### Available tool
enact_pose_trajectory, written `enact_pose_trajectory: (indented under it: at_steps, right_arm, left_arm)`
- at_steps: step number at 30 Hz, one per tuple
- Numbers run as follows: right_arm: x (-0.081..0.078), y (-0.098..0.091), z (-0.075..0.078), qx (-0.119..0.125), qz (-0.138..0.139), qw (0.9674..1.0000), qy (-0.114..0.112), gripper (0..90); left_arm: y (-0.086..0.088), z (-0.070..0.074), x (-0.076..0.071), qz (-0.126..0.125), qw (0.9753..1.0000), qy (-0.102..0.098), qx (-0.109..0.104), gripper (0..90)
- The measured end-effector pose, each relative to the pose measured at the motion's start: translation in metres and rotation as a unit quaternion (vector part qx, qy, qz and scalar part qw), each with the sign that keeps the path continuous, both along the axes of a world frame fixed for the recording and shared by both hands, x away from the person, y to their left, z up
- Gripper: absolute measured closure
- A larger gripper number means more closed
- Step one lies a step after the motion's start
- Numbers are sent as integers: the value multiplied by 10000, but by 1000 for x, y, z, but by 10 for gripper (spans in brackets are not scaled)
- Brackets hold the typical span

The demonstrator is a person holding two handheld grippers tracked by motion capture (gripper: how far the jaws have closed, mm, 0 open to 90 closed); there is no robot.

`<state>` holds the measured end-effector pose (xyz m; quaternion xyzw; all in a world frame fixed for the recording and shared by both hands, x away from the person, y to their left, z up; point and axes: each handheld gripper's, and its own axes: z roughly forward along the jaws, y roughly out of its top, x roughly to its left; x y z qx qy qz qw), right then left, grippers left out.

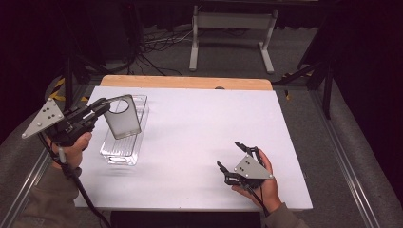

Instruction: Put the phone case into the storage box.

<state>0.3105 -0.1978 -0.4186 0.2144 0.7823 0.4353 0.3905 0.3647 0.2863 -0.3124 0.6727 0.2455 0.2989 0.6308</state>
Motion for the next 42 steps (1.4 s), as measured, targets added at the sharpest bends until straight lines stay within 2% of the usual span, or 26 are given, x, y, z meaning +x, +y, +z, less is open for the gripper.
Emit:
enact_pose_trajectory:
  at_steps: [14, 28, 32, 42]
  right_arm:
    - [0, 0, 0, -2, 6, 10000, -8, 184]
    - [0, 0, 0, -5, 12, 10000, -21, 184]
    - [0, 0, 0, 8, 11, 10000, -16, 184]
    - [0, -1, 1, 34, 5, 10000, -6, 184]
  left_arm:
    - [8, -4, 4, 183, 9998, 28, 31, 807]
    - [8, -6, 6, 254, 9997, 22, 66, 807]
    - [10, -10, 10, 270, 9995, 67, 134, 807]
    - [13, -25, 25, 312, 9990, 282, 154, 807]
